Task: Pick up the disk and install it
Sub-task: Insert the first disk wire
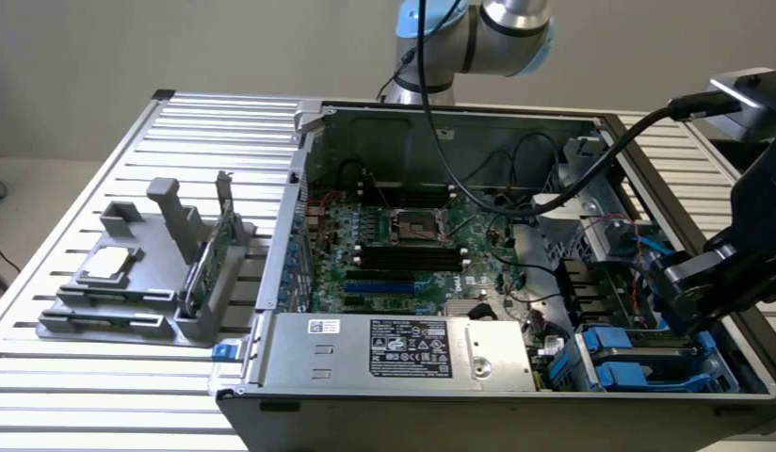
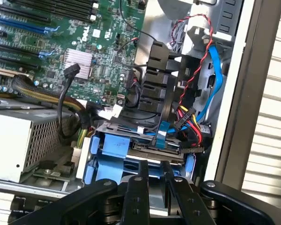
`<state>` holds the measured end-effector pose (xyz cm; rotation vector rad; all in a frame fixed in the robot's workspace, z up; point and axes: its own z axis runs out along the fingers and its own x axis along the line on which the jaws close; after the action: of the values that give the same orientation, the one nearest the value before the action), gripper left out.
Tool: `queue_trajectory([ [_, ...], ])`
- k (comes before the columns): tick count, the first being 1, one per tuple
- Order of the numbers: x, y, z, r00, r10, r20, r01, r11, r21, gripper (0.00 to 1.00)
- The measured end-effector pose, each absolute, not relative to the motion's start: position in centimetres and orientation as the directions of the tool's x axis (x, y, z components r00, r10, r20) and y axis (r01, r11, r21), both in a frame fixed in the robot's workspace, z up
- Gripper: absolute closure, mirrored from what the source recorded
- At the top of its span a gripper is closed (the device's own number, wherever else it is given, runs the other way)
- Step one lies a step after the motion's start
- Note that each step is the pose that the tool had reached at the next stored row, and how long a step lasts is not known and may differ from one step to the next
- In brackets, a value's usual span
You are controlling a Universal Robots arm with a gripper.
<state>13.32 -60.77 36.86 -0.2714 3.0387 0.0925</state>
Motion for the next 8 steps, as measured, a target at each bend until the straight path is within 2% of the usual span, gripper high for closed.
queue_trajectory([
  [8,13.32,-60.77,36.64,-0.992,-0.076,-0.098,-0.084,0.993,0.087,0.75],
])
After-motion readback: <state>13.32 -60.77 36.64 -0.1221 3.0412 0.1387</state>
